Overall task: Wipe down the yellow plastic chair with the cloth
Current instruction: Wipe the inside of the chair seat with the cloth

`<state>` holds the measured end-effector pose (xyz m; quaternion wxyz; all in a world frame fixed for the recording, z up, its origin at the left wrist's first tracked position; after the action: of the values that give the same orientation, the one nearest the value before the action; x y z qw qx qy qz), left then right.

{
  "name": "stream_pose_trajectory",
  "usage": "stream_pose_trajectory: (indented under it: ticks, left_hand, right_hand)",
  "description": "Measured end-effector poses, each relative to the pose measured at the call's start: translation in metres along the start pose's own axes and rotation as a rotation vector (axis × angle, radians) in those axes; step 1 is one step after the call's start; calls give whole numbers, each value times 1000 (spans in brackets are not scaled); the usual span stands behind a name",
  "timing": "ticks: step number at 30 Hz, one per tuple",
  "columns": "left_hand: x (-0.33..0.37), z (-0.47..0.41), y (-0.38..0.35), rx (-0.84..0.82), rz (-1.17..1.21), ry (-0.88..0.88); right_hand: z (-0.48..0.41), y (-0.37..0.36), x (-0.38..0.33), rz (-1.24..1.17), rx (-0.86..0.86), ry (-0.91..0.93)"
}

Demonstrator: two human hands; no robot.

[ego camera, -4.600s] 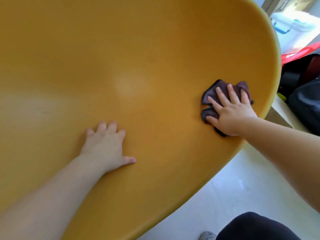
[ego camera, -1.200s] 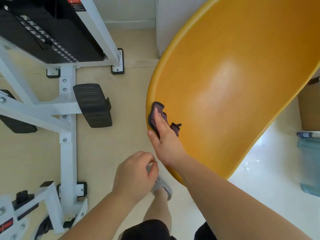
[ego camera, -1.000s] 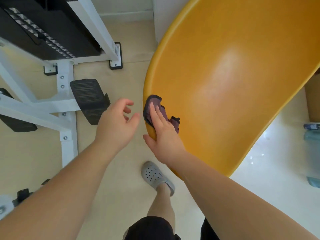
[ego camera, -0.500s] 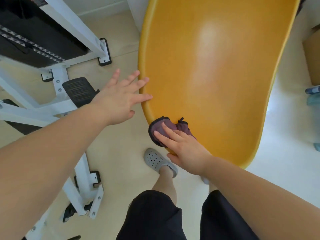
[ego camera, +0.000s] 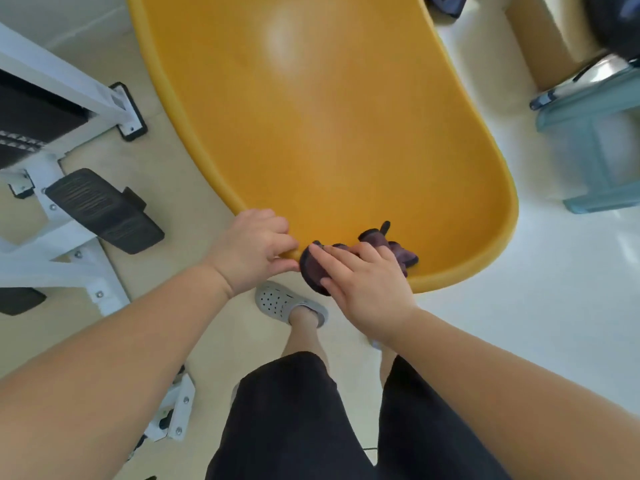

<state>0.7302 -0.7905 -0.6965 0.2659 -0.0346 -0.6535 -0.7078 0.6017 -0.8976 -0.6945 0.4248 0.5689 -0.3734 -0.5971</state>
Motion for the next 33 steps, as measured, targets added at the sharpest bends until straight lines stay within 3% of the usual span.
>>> stream_pose_trajectory:
  ticks: [3, 6, 10, 14, 18, 24, 29, 33]
  left_hand:
    - [25, 0, -17, 31, 38, 38]
    - [66, -5, -34, 51, 33, 114]
    - [133, -26, -55, 129, 95, 255]
    - [169, -54, -72, 103, 98, 279]
    - [144, -32, -61, 90, -53, 270]
    - [39, 60, -19, -18, -236, 320]
    - [20, 49, -16, 26, -179, 164]
    - [45, 39, -25, 82, -140, 168]
  right_hand:
    - [13, -1, 10, -3, 108, -84]
    - [55, 9, 35, 34, 176, -48]
    - [107, 30, 88, 131, 197, -2]
    - [135, 42, 125, 197, 190, -122]
    - [125, 25, 84, 161, 144, -165]
    - [72, -13, 4, 58, 149, -149]
    - [76, -11, 29, 121, 229, -33]
    - [98, 6, 64, 174, 218, 75]
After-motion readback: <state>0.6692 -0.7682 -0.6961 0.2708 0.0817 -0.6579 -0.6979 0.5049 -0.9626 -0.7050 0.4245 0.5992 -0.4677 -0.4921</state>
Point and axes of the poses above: each hand's wrist, its own z-axis away from the middle knuckle, its own y-axis out of the back of the hand, x = y × z, the point moved 7 cm from there along -z, towards the middle knuckle, and after that the axes turned 1 degree about y, right-handed, at the moved point
